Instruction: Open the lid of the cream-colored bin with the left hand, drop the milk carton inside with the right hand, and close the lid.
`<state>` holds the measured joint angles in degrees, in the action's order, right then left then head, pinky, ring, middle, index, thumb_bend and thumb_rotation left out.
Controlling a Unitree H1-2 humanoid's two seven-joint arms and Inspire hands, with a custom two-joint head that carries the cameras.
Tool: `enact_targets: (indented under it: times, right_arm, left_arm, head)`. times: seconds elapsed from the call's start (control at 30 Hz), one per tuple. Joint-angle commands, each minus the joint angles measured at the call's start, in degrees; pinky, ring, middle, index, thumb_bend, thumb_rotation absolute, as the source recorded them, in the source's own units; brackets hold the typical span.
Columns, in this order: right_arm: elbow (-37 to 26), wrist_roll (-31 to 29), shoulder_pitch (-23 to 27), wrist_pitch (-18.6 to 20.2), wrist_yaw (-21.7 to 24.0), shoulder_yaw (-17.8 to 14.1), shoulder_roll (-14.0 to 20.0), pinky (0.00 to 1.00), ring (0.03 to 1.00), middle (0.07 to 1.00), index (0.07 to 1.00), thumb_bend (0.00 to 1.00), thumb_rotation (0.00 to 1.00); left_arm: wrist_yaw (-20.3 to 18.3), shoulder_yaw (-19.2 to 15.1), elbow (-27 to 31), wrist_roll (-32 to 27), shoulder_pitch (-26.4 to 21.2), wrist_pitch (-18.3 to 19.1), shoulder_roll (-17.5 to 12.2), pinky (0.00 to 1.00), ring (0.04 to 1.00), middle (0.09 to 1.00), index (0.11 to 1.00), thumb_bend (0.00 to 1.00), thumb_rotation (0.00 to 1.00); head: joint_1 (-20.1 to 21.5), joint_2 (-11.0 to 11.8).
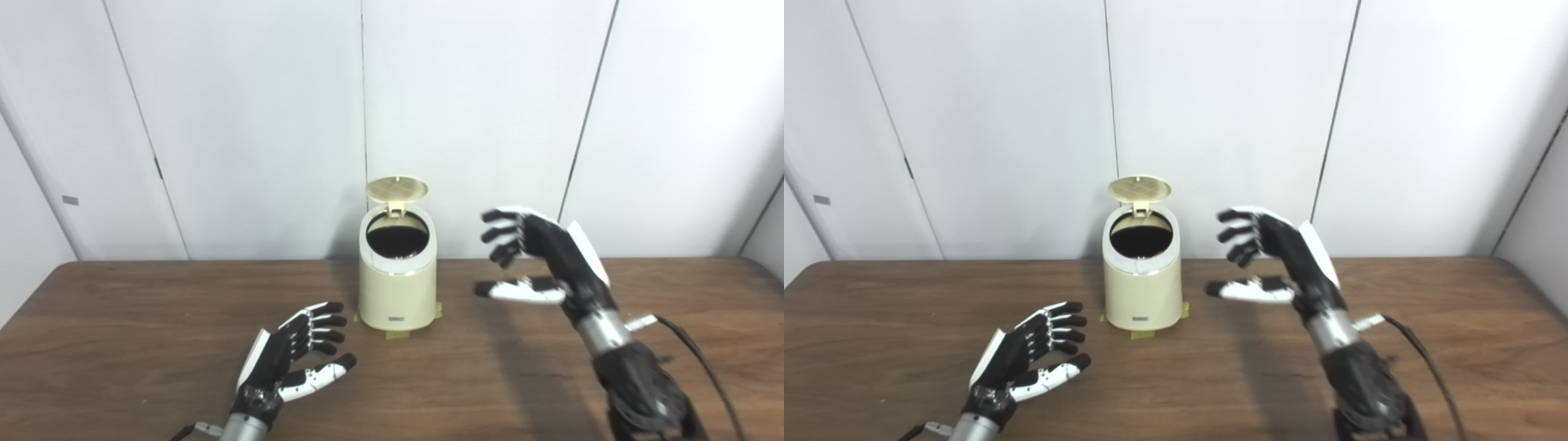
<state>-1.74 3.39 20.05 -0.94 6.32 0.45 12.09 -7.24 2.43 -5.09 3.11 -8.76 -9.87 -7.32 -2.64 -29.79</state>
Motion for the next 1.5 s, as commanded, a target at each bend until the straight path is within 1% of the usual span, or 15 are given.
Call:
enact_targets:
  times: [0.0,0.13,0.2,0.27,0.33,0.43,0.53,0.6,0.73,0.9,1.0,1.13,1.23,1.4,1.47]
  right_arm:
    - [-1.27,-3.50,0.32,-1.07,1.36,-0.51,-0.51,0.54,0.674,0.749,0.730,0.80,0.24]
    - [-1.31,-4.55,-2.34,-1.94,-0.81,-1.58,-3.06,0.56,0.672,0.752,0.723,0.76,0.36]
    - [-0.47,-5.87,-3.06,-3.10,-1.12,-2.28,-4.57,0.57,0.678,0.759,0.733,0.77,0.39]
    - [0.46,-6.59,-3.36,-3.93,-1.16,-2.74,-5.70,0.57,0.687,0.764,0.738,0.77,0.38]
    - [1.83,-6.30,-3.42,-5.07,-1.18,-2.82,-6.28,0.56,0.687,0.767,0.749,0.76,0.36]
    - [3.19,-5.83,-3.49,-6.00,-0.75,-2.43,-6.46,0.56,0.698,0.771,0.765,0.77,0.37]
    - [4.13,-5.06,-3.55,-6.91,-0.97,-2.06,-6.67,0.55,0.681,0.763,0.772,0.78,0.36]
    - [4.16,-4.23,-3.72,-6.86,-1.50,-1.92,-6.90,0.54,0.668,0.756,0.772,0.78,0.36]
    - [4.03,-4.76,-4.16,-6.34,-1.47,-1.83,-7.61,0.58,0.685,0.752,0.773,0.78,0.36]
    - [4.61,-6.02,-4.22,-6.35,-0.94,-1.98,-8.17,0.60,0.698,0.753,0.772,0.78,0.35]
    - [5.11,-6.60,-4.21,-6.69,-0.73,-1.93,-8.37,0.59,0.695,0.750,0.766,0.77,0.32]
    - [5.21,-5.45,-4.20,-6.87,-1.28,-1.55,-8.44,0.58,0.677,0.741,0.762,0.77,0.34]
    - [5.23,-5.23,-4.12,-6.90,-1.38,-1.44,-8.54,0.57,0.672,0.738,0.760,0.78,0.34]
    - [5.20,-4.78,-4.02,-6.76,-1.72,-1.35,-8.69,0.58,0.678,0.737,0.760,0.79,0.35]
    - [5.09,-4.13,-4.05,-6.84,-2.01,-1.24,-8.66,0.58,0.680,0.734,0.752,0.78,0.35]
  left_arm:
    - [0.45,-0.07,1.74,0.45,-1.49,-0.76,-0.26,0.62,0.667,0.728,0.776,0.71,0.18]
    - [0.84,0.24,3.62,1.42,-1.56,-0.41,0.05,0.61,0.668,0.728,0.777,0.72,0.23]
    - [1.15,0.17,4.89,1.81,-1.70,-0.79,0.42,0.61,0.679,0.735,0.777,0.72,0.22]
    - [1.51,0.06,5.84,2.44,-1.75,-1.37,0.44,0.61,0.703,0.753,0.778,0.71,0.22]
    - [1.74,-0.10,6.81,3.09,-1.67,-1.10,0.18,0.69,0.796,0.843,0.856,0.74,0.28]
    - [1.54,-0.67,7.80,3.19,-1.93,0.42,-0.40,0.75,0.878,0.924,0.938,0.80,0.33]
    - [0.75,-1.35,8.83,3.21,-3.50,2.81,-1.80,0.80,0.927,0.957,0.984,0.86,0.37]
    - [0.04,-1.67,9.51,3.08,-5.22,4.64,-2.91,0.86,0.948,0.962,0.989,0.89,0.38]
    - [-1.06,-1.62,10.67,4.08,-11.10,8.81,-5.31,0.93,0.972,0.966,0.994,0.91,0.39]
    - [-2.41,-0.71,9.80,5.71,-19.59,13.24,-7.67,0.87,0.957,0.956,0.977,0.90,0.38]
    - [-3.27,0.17,8.00,6.73,-25.00,16.19,-8.53,0.87,0.963,0.959,0.976,0.91,0.37]
    - [-3.86,1.93,4.87,9.01,-30.25,17.35,-9.48,0.88,0.968,0.962,0.976,0.92,0.37]
    - [-4.22,3.50,1.40,11.01,-34.55,17.12,-10.06,0.88,0.969,0.960,0.971,0.92,0.38]
    - [-4.66,5.66,-3.57,13.36,-40.19,16.97,-9.69,0.85,0.947,0.941,0.925,0.92,0.38]
    - [-4.92,6.84,-5.52,14.82,-42.24,17.52,-9.53,0.85,0.955,0.956,0.921,0.92,0.38]
  head:
    - [-0.09,0.02]
    - [-0.27,0.10]
    - [-0.64,0.23]
    - [-0.89,0.11]
    - [-1.07,0.28]
    - [-1.31,0.41]
    - [-1.71,0.55]
    - [-1.82,0.53]
    - [-1.85,0.51]
    - [-2.08,0.61]
    - [-2.11,0.76]
    - [-1.94,0.95]
    - [-1.72,1.02]
    - [-1.18,1.23]
    - [-1.24,1.20]
